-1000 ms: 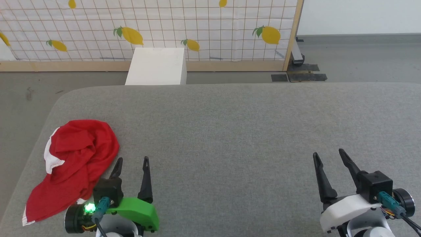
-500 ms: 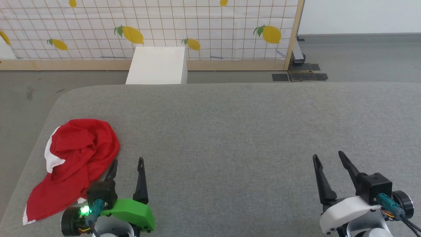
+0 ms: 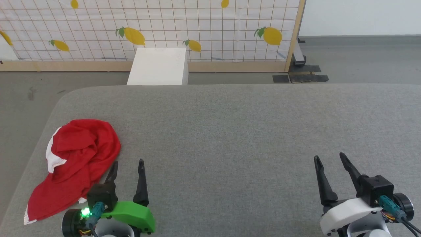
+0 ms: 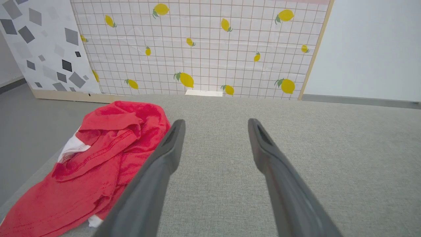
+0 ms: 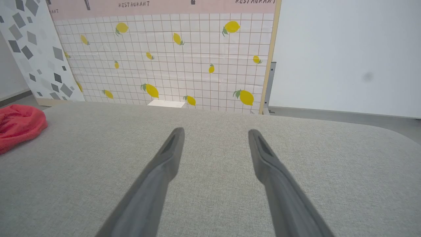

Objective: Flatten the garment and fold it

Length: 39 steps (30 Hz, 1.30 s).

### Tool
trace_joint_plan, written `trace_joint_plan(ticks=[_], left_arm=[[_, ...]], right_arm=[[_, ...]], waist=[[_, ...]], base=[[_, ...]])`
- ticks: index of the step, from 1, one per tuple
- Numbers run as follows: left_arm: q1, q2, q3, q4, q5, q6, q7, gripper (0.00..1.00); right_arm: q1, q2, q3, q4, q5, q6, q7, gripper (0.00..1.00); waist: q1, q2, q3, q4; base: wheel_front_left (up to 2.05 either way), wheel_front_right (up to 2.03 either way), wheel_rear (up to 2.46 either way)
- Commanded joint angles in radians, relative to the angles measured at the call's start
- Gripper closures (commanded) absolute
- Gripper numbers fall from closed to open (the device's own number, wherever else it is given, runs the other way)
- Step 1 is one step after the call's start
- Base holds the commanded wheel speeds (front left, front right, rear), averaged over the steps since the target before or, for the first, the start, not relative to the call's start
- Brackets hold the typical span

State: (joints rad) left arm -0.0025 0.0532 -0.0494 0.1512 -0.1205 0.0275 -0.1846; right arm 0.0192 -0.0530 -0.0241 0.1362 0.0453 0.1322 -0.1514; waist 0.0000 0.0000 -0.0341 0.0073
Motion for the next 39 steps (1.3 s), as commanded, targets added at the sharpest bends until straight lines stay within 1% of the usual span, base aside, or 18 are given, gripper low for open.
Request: trace_joint_plan(ticks=[1, 29, 33, 39], left_arm=[[-0.01, 0.0, -0.001, 0.005, -0.014, -0.002, -0.011, 0.0], [-0.017, -0.002, -0.018, 0.055, -0.04, 0.007, -0.069, 0.0], [-0.027, -0.002, -0.029, 0.059, -0.04, 0.007, -0.077, 0.0], [-0.033, -0.001, -0.038, 0.062, -0.031, 0.005, -0.077, 0.0]], right_arm=[[-0.01, 0.002, -0.002, 0.006, 0.007, -0.001, -0.012, 0.0], [-0.01, 0.003, -0.016, 0.049, 0.022, -0.001, -0.064, 0.0], [0.005, 0.003, -0.033, 0.05, 0.022, -0.002, -0.071, 0.0], [0.021, 0.003, -0.042, 0.045, 0.023, -0.002, -0.072, 0.0]], waist=[[0.0, 0.0, 0.0, -0.001], [0.0, 0.0, -0.012, 0.004], [0.0, 0.0, -0.012, 0.048], [0.0, 0.0, -0.014, 0.193]], base=[[0.0, 0.0, 0.0], [0.0, 0.0, 0.0], [0.0, 0.0, 0.0], [0.0, 0.0, 0.0]])
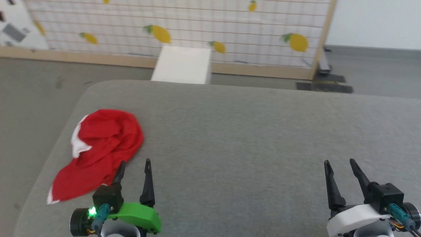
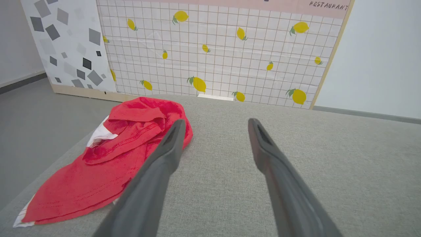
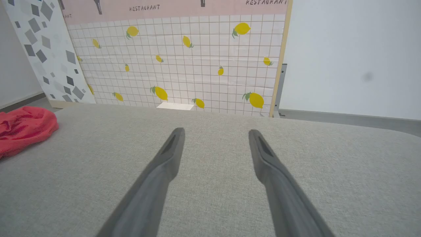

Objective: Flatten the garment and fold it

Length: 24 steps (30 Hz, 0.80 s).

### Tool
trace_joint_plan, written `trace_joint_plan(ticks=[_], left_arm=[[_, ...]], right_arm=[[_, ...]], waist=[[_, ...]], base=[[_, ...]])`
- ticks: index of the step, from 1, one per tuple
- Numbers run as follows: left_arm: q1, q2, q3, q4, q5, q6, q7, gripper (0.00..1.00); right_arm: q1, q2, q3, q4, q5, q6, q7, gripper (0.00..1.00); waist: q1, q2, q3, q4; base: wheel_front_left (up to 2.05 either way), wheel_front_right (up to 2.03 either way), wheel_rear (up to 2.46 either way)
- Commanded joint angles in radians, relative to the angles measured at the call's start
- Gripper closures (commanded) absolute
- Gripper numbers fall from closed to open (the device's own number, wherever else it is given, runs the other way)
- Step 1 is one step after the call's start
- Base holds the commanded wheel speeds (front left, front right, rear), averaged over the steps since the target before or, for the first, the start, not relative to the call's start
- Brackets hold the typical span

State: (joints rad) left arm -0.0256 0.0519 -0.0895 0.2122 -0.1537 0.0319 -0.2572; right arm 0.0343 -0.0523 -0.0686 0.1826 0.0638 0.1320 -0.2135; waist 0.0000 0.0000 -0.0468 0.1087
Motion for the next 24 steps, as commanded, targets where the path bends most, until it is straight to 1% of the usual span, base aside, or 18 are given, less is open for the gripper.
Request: trace_joint_plan(ticks=[1, 7, 13, 18, 24], left_arm=[[-0.007, 0.003, 0.005, 0.001, 0.005, 0.001, -0.005, 0.0], [0.015, 0.019, 0.029, -0.01, 0.01, 0.006, -0.005, 0.0], [0.03, 0.03, 0.045, -0.02, 0.012, 0.007, -0.005, 0.0], [0.036, 0.037, 0.051, -0.023, 0.014, 0.004, -0.005, 0.0], [0.041, 0.04, 0.057, -0.027, 0.014, 0.002, -0.005, 0.0]], right_arm=[[0.005, 0.002, 0.003, -0.002, 0.007, -0.001, -0.011, 0.0], [0.005, 0.002, 0.015, 0.005, 0.014, -0.001, -0.016, 0.0], [0.011, 0.002, 0.016, 0.011, 0.018, -0.001, -0.023, 0.0], [0.008, 0.002, 0.022, 0.02, 0.021, -0.001, -0.027, 0.0], [0.001, 0.002, 0.025, 0.027, 0.027, -0.001, -0.032, 0.0]], waist=[[0.0, 0.0, -0.002, 0.119], [0.0, 0.0, -0.006, 0.266], [0.0, 0.0, -0.016, 0.384], [0.0, 0.0, -0.024, 0.45], [0.0, 0.0, -0.028, 0.489]], base=[[0.0, 0.0, 0.0], [0.0, 0.0, 0.0], [0.0, 0.0, 0.0], [0.0, 0.0, 0.0], [0.0, 0.0, 0.0]])
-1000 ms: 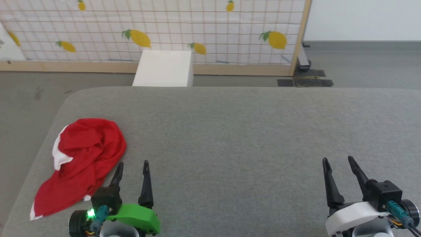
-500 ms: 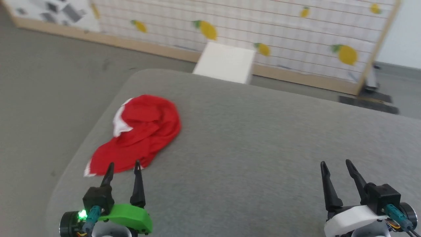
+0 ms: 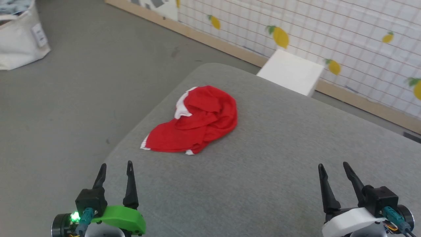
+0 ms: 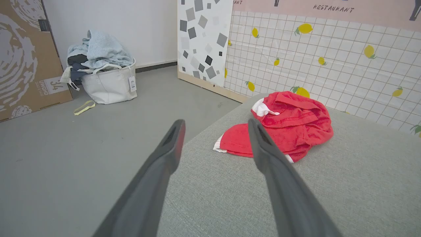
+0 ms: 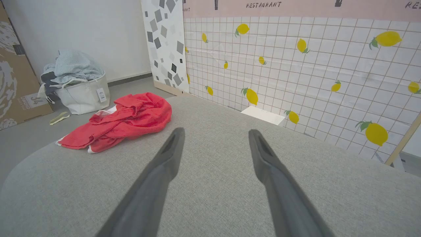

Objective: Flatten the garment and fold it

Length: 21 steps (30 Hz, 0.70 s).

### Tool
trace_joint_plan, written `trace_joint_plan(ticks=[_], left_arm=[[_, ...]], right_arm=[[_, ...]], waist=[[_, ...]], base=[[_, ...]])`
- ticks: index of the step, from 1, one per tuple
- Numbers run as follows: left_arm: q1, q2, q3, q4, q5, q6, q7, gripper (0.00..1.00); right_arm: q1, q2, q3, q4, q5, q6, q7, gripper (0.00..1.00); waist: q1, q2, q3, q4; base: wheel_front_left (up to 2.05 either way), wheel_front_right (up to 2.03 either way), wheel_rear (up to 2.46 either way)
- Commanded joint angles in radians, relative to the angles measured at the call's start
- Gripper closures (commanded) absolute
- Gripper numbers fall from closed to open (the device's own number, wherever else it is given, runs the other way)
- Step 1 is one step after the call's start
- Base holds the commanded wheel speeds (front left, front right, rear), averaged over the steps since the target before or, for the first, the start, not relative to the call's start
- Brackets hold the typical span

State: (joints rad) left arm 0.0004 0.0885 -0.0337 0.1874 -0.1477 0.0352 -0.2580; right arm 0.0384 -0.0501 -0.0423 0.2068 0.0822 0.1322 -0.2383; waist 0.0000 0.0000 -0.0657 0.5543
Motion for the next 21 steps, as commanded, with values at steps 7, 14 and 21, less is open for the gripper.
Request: trace_joint_plan(ticks=[7, 14, 21], left_arm=[[0.011, 0.002, 0.008, -0.007, 0.005, -0.001, -0.004, 0.0], [0.0, -0.006, 0.012, -0.015, -0.007, -0.003, -0.004, 0.0], [-0.08, -0.02, 0.044, 0.008, -0.106, -0.023, 0.009, 0.0]], right_arm=[[-0.008, 0.0, 0.002, 0.01, 0.01, -0.002, -0.011, 0.0], [-0.011, 0.0, -0.007, 0.006, 0.008, -0.002, -0.013, 0.0], [-0.047, 0.0, -0.015, -0.031, -0.011, -0.002, 0.001, 0.0]], waist=[[0.0, 0.0, 0.0, 0.051], [0.0, 0.0, 0.023, 0.043], [0.0, 0.0, 0.112, -0.015]], base=[[0.0, 0.0, 0.0], [0.0, 0.0, 0.0], [0.0, 0.0, 0.0]])
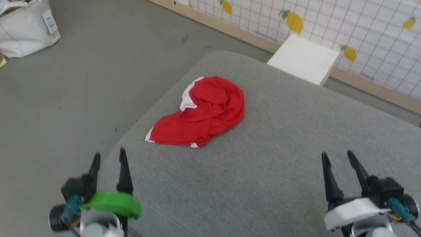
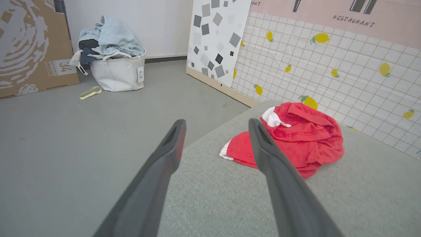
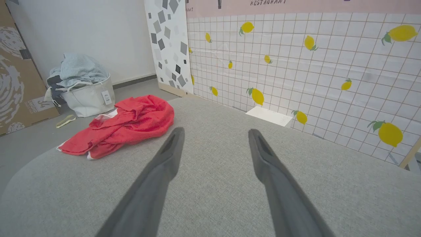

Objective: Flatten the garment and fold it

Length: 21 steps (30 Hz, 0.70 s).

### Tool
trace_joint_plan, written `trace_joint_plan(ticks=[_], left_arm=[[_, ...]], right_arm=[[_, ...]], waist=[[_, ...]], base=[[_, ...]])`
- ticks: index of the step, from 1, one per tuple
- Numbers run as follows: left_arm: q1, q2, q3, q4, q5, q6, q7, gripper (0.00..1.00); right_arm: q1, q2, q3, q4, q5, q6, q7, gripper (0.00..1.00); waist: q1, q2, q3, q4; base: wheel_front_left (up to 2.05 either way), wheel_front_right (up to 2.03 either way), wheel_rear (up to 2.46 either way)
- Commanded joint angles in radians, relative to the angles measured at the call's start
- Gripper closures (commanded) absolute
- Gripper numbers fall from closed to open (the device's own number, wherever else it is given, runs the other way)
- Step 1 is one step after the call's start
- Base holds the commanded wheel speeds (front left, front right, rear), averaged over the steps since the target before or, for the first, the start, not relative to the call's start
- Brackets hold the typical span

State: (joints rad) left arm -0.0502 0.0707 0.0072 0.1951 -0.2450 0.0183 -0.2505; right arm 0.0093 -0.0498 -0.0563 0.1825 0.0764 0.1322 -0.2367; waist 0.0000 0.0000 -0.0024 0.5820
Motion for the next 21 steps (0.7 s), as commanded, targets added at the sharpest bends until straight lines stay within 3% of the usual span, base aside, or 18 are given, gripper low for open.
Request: trace_joint_plan(ticks=[1, 6, 14, 21], left_arm=[[-0.058, -0.002, 0.01, 0.006, -0.03, -0.011, 0.018, 0.0], [-0.205, 0.023, 0.063, 0.029, -0.137, -0.039, 0.139, 0.0], [-0.4, 0.118, 0.129, 0.082, -0.315, -0.068, 0.477, 0.0], [-0.42, 0.199, 0.177, 0.122, -0.421, 0.002, 0.801, 0.0]], right_arm=[[-0.027, 0.0, -0.002, -0.016, -0.01, -0.002, 0.003, 0.0], [-0.067, 0.0, -0.002, -0.066, -0.035, -0.002, 0.025, 0.0], [-0.132, 0.0, -0.015, -0.114, -0.059, -0.002, 0.033, 0.0], [-0.174, 0.0, -0.01, -0.105, -0.034, -0.002, 0.01, 0.0]], waist=[[0.0, 0.0, 0.069, -0.059], [0.0, 0.0, 0.195, -0.162], [0.0, 0.0, 0.381, -0.339], [0.0, 0.0, 0.456, -0.466]], base=[[0.0, 0.0, 0.0], [0.0, 0.0, 0.0], [0.0, 0.0, 0.0], [0.0, 0.0, 0.0]])
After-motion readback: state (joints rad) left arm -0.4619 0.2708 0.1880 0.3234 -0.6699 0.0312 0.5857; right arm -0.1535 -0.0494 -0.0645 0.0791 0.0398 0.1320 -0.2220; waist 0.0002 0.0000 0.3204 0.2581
